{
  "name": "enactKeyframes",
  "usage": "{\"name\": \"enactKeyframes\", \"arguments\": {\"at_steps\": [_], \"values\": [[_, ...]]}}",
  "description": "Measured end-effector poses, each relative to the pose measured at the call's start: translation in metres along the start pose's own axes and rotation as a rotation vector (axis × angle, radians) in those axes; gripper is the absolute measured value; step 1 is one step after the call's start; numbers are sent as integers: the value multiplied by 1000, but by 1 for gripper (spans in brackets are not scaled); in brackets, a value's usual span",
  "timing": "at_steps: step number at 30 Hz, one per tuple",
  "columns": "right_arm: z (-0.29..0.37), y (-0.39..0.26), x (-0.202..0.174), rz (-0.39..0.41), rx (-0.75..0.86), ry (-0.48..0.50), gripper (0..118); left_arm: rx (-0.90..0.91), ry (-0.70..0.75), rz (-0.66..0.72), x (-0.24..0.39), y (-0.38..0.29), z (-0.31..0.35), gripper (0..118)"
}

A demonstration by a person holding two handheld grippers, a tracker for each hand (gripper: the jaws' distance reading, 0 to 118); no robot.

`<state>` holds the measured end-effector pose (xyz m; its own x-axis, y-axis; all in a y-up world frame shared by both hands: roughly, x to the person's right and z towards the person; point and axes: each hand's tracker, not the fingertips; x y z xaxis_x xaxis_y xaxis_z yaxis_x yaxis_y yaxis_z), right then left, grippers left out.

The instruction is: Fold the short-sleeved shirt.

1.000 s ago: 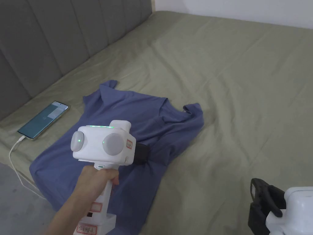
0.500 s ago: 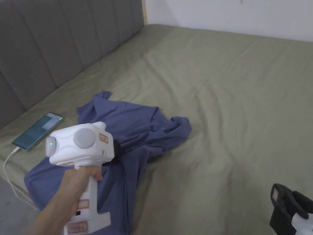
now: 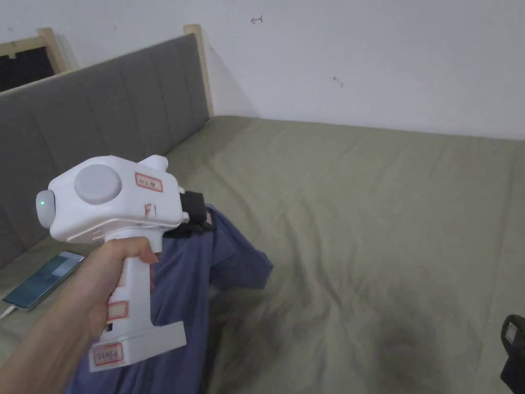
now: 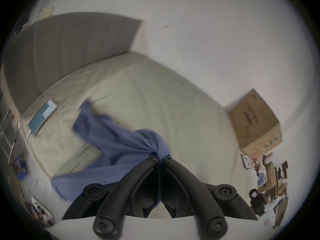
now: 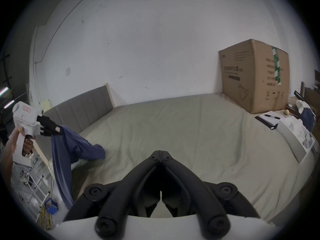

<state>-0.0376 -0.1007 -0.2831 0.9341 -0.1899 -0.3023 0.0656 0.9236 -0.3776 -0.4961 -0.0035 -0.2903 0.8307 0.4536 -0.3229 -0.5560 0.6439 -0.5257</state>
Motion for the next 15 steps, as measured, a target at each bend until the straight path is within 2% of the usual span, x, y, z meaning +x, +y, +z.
{"name": "enactKeyframes", "arguments": {"at_steps": [4, 7, 12, 15], "values": [[30, 14, 28, -32, 62, -56, 0, 44, -136, -159, 97, 15, 18, 0], [53, 24, 49, -47, 115, -110, 0, 22, -303, -240, 168, 12, 22, 0], [91, 30, 89, -97, 180, -210, 0, -39, -458, -428, 274, -33, 7, 0], [107, 24, 115, -139, 181, -268, 0, -144, -526, -439, 308, -78, -29, 0]]}}
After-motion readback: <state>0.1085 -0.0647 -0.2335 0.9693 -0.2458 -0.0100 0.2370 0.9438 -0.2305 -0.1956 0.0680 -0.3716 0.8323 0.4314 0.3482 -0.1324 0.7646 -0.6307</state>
